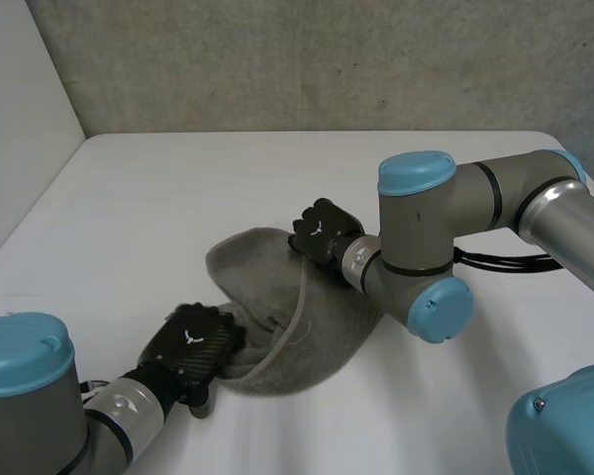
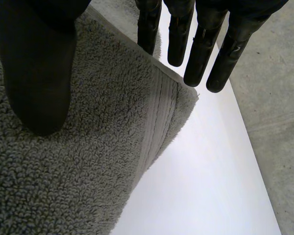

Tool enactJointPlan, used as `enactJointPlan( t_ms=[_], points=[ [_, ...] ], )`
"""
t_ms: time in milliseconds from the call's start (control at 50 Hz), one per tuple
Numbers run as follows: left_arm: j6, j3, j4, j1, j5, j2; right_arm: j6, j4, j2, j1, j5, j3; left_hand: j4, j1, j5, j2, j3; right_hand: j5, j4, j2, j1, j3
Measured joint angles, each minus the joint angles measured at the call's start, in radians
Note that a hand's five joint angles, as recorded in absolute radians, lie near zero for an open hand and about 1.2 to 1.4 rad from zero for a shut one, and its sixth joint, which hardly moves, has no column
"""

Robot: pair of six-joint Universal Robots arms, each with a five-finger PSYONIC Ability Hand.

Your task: Fold the towel.

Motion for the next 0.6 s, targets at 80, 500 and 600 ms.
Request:
enactJointPlan(
  t_ms=[80,500,600],
  points=[
    [0.000,0.003,-0.001,-0.006,0.000,-0.010,0.001,0.000,0.005,-0.001,0.002,-0.007,0.000,0.000,0.000,-0.003,0.000,0.004,0.001,0.000,0.005,0.001],
    [0.000,0.138,0.004,0.001,-0.053,-0.016,0.019,-0.025,0.028,-0.014,0.013,-0.212,0.919,0.862,0.925,0.893,0.896,0.878,0.892,0.876,0.889,0.890],
    [-0.016,0.348,0.001,0.004,-0.158,-0.027,0.119,-0.123,0.018,-0.031,0.134,-0.422,0.919,0.866,0.925,0.895,0.897,0.878,0.893,0.876,0.889,0.893]
  ],
)
